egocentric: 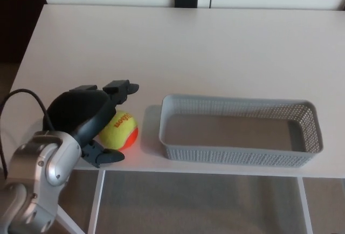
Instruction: The robot walk towards a table in front and uses its left hand to pickup a tennis ball on the left side and put it in a container on the right hand side
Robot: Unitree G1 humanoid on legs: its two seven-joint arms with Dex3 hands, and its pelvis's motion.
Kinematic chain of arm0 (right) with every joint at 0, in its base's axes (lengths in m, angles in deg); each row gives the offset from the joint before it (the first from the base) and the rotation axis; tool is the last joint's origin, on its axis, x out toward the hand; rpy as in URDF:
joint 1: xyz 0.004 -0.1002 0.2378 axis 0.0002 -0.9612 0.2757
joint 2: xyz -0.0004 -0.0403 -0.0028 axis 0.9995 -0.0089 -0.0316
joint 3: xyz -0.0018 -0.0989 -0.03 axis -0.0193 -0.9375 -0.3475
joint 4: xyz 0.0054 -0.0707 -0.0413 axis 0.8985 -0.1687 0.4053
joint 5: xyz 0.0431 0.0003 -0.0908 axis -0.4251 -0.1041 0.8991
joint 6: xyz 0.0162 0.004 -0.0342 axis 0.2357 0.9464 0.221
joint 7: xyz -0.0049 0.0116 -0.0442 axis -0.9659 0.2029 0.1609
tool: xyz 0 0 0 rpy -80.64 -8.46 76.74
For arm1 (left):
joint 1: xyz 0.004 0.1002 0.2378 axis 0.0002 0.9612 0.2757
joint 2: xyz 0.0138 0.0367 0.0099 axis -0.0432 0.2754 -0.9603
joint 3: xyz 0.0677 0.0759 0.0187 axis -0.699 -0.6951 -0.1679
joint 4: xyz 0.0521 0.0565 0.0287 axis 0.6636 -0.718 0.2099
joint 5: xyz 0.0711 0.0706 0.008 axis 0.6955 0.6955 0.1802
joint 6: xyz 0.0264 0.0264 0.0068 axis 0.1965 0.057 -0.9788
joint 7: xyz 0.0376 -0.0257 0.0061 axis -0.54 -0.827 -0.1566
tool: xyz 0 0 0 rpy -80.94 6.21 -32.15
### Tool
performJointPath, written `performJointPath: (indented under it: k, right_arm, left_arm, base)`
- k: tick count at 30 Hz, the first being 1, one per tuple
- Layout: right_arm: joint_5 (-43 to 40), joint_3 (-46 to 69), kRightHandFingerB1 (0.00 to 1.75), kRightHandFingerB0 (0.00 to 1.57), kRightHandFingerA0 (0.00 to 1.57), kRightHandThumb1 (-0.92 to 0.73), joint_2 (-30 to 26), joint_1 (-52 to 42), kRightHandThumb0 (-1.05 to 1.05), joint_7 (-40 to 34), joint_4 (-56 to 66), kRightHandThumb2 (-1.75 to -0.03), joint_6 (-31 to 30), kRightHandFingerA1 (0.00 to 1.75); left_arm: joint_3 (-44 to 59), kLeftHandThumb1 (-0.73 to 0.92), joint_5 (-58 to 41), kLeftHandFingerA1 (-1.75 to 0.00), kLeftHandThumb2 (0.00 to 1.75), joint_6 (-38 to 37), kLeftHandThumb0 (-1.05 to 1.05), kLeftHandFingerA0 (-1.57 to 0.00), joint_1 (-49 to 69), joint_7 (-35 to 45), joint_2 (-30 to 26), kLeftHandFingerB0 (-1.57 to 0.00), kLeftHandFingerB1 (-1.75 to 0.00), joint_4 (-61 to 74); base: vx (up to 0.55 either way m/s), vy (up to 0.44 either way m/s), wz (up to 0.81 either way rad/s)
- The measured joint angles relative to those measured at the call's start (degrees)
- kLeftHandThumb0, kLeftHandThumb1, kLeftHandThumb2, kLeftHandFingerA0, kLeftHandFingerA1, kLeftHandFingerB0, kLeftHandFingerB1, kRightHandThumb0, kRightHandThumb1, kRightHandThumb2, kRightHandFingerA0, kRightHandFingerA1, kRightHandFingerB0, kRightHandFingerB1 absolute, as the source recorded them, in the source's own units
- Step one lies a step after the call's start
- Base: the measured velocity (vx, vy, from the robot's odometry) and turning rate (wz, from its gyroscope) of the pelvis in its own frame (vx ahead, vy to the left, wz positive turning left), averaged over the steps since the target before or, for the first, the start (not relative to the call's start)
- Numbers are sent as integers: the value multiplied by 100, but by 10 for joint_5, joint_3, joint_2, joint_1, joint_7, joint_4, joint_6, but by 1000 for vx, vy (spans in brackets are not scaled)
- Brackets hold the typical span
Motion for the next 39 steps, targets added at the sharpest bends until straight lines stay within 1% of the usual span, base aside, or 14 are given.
performJointPath:
  k: [8, 11, 12, 13, 14, 15, 16, 17, 18, 19, 28, 29, 34, 39]
  right_arm:
    - [0, 1, 46, 31, 49, -44, 0, 1, -51, 0, 1, -76, 0, 55]
    - [0, 2, 34, 35, 54, -55, 0, 2, -47, 0, 1, -57, 0, 43]
    - [0, 2, 47, 32, 49, -44, 0, 2, -53, 0, 1, -77, 0, 54]
    - [0, 2, 47, 32, 49, -44, 0, 3, -53, 0, 1, -77, 0, 54]
    - [0, 2, 35, 37, 54, -56, 0, 4, -45, 0, 1, -57, 0, 42]
    - [0, 3, 46, 30, 47, -46, 0, 4, -51, 0, 1, -76, 0, 53]
    - [-1, 3, 46, 30, 47, -46, 0, 4, -51, 0, 1, -76, 0, 53]
    - [-1, 4, 35, 36, 53, -57, 0, 4, -43, 1, 2, -57, 0, 42]
    - [-1, 4, 35, 36, 53, -57, 0, 4, -43, 1, 2, -57, 0, 42]
    - [0, 4, 35, 35, 53, -57, 0, 4, -43, 1, 3, -57, 0, 41]
    - [0, 3, 35, 35, 53, -57, 0, 4, -43, 0, 9, -57, -1, 41]
    - [0, 3, 46, 31, 47, -47, 0, 4, -51, 0, 9, -77, -1, 53]
    - [-1, 4, 35, 37, 53, -58, 0, 5, -43, 1, 13, -57, -1, 42]
    - [-1, 6, 35, 36, 49, -60, 0, 5, -43, 2, 14, -58, -1, 41]
  left_arm:
    - [-7, 35, 12, -39, 63, 0, -52, -29, 3, -3, 9, -16, -33, -20]
    - [-9, 35, 14, -39, 63, 0, -51, -29, 4, -3, 11, -16, -33, -28]
    - [-10, 36, 15, -41, 62, 0, -52, -37, 4, -3, 11, -18, -34, -30]
    - [-11, 36, 16, -41, 62, 0, -52, -37, 4, -3, 11, -18, -34, -33]
    - [-12, 26, 16, -61, 79, 0, -27, -47, 3, -3, 11, -7, -44, -37]
    - [-13, 31, 17, -70, 82, 0, -24, -68, 3, -3, 11, -9, -45, -43]
    - [-15, 31, 17, -70, 82, 0, -24, -68, 2, -2, 11, -9, -45, -49]
    - [-16, 57, 17, -104, 57, 0, -25, -82, -1, -1, 11, -31, -31, -56]
    - [-16, 57, 16, -104, 57, -1, -25, -82, -2, -1, 11, -31, -31, -61]
    - [-16, 59, 15, -74, 58, -2, -15, -96, -6, -2, 11, -48, -36, -63]
    - [-19, 59, 12, -74, 58, -11, -15, -96, -29, 3, 11, -48, -36, -78]
    - [-19, 65, 12, -164, 51, -11, -13, -53, -30, 4, 11, -53, -117, -79]
    - [-35, 68, 17, -161, 53, -20, -17, -54, -30, -11, 19, -56, -105, -78]
    - [-41, 70, 20, -159, 55, -24, -19, -53, -27, -21, 32, -57, -100, -75]
  base:
    - [0, 0, 0]
    - [0, 0, 0]
    - [0, 0, 0]
    - [0, 0, 0]
    - [0, 0, 0]
    - [0, 0, 0]
    - [0, 0, 0]
    - [0, 0, 0]
    - [0, 0, 0]
    - [0, 0, 0]
    - [0, 0, 0]
    - [0, 0, 0]
    - [0, 0, 0]
    - [0, 0, 0]
